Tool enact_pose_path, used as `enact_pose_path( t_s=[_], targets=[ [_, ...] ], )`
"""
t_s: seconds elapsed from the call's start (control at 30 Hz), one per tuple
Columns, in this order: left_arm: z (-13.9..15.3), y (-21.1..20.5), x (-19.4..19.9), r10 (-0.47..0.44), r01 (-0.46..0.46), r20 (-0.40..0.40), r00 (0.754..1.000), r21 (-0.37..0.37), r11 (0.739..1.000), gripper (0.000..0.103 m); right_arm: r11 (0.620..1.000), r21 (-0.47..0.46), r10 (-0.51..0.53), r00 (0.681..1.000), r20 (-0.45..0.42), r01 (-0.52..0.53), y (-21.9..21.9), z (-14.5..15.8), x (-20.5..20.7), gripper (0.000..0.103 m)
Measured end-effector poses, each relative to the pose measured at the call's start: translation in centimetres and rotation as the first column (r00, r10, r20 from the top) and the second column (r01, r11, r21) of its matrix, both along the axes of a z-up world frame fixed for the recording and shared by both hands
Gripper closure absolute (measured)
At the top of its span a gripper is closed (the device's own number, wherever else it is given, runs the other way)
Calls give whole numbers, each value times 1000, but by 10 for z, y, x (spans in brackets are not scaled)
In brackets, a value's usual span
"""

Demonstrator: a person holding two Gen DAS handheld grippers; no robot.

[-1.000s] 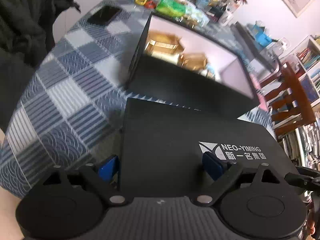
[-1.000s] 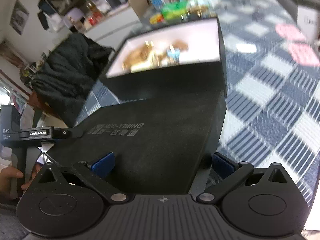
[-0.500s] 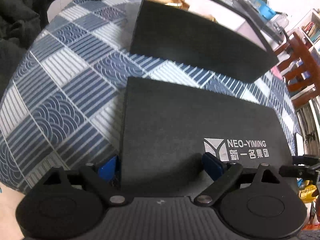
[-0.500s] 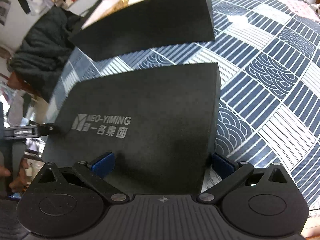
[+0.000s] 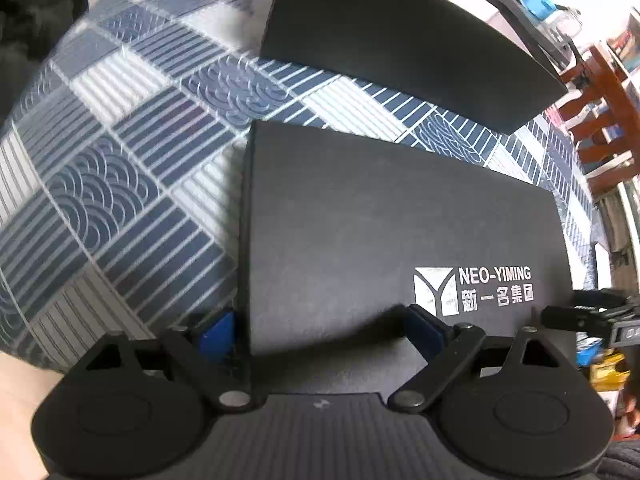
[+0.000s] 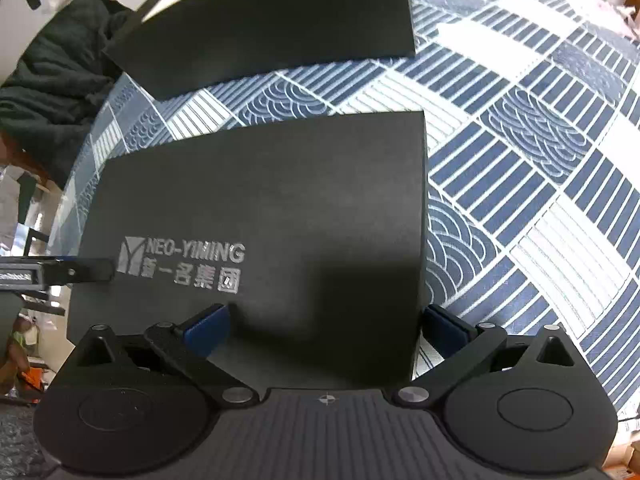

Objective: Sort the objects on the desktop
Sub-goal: 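Hold the lid above the white box with both grippers and lower it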

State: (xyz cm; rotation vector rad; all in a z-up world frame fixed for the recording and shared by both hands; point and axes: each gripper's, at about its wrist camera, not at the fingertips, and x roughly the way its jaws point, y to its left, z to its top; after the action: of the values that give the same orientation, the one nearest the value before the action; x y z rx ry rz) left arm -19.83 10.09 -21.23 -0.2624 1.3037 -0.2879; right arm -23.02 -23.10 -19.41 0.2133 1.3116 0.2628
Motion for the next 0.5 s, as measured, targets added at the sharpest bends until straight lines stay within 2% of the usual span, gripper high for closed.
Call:
enact_pose_path(
  t_s=[0.1,0.23,0.33,0.43,0.5],
  targets=[
    [-3,13,-3,12,-14,-23,1000,-62,998,0,1000,16,-20,1000,-12,20,-4,-4,-4,0],
    [-4,20,-11,-4,3,-4,1000,-102,995,0,1000,21,-23,1000,9,23,-6,-4,-12,0],
    [-3,15,-11,-42,43,13,999,-81,996,0,999,29,-33,999,28,33,-7,-5,-16,0],
    [0,1,-9,-99,100,31,995,-16,995,0,999,28,-28,998,54,26,-6,-5,-19,0],
    [0,0,-8,-85,86,26,996,-15,996,0,1000,23,-23,998,63,22,-3,-5,-18,0]
  ],
)
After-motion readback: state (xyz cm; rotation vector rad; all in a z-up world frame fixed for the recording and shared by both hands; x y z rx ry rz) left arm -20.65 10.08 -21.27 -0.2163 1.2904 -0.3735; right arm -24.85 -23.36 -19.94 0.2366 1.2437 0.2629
